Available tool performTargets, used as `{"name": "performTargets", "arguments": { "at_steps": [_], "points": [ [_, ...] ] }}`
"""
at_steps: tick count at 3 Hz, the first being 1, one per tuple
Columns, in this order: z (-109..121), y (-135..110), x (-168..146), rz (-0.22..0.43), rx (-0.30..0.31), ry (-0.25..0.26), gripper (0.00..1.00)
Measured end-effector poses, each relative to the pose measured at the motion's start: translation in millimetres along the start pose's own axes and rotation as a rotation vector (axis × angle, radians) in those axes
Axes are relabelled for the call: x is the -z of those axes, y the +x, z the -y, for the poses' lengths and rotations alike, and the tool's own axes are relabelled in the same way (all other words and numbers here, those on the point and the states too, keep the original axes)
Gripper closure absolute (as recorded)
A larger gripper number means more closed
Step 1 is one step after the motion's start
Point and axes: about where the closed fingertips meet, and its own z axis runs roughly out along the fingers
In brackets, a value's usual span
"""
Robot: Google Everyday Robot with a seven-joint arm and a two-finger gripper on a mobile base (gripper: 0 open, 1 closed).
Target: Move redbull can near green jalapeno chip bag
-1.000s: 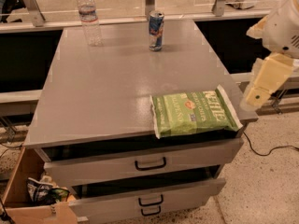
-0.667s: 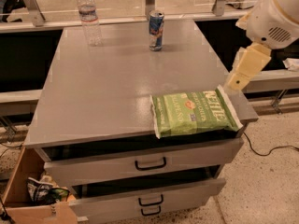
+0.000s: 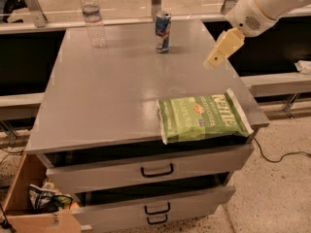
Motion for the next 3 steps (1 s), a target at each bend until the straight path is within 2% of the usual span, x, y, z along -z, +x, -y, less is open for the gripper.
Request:
{"name": "performTargets", "arguments": {
  "at_steps": [1,2,3],
  "points": [
    [37.5,-25.9,-42.2,0.133,-0.102,-0.041,0.00],
    [63.7,-59.7,-70.1,0.271,-0.175,-0.056,0.00],
    [81.0,-95.0,-89.3,0.392,-0.243,-0.048,0.00]
  ]
}}
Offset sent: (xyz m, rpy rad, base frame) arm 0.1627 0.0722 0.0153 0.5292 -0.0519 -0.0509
